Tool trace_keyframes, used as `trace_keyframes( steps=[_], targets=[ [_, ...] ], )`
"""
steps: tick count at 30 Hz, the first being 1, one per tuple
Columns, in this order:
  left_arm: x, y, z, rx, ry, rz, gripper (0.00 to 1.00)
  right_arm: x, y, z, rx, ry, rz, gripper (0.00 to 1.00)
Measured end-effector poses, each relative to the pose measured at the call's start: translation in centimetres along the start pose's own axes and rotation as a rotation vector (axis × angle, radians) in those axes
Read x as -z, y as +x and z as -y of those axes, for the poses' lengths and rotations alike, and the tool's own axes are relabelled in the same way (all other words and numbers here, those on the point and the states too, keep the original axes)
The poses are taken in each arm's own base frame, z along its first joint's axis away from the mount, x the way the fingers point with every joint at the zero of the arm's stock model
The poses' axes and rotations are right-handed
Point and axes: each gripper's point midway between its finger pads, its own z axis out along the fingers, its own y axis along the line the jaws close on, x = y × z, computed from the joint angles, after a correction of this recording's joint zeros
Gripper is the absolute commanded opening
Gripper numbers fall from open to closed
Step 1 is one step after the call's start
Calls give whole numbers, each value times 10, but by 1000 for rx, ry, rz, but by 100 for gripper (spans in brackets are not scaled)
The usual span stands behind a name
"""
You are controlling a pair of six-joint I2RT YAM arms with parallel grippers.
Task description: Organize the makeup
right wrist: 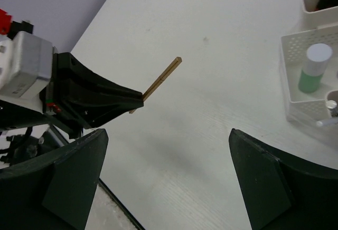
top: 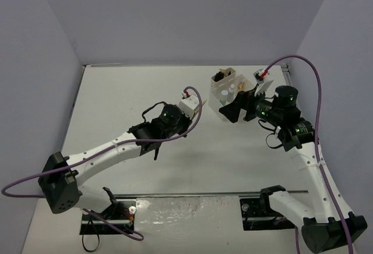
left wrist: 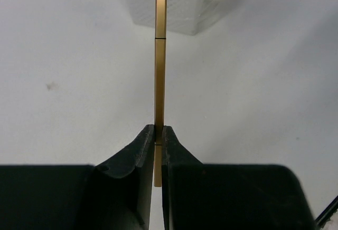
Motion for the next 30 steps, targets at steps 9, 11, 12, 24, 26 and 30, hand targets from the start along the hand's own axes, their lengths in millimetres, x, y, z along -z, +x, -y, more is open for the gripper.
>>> trace_keyframes(
  steps=[9, 11, 12, 24, 26, 30],
  targets=[
    [22, -35, 47, -211, 145, 135, 0, -7, 6, -21, -30, -143, -68, 91],
    [26, -40, 55, -240, 171, 151, 0, -8, 6, -23, -32, -160, -76, 89],
    [27, -43, 59, -252, 183, 160, 0, -8, 6, -24, -34, -167, -80, 88],
    [36, -66, 76, -319, 232, 230, 0, -9, 11, -32, -35, -222, -107, 45],
    [37, -70, 76, -322, 233, 239, 0, -9, 11, -33, -32, -230, -108, 37],
    [39, -77, 77, -323, 233, 254, 0, -8, 12, -34, -28, -239, -110, 13]
  ],
)
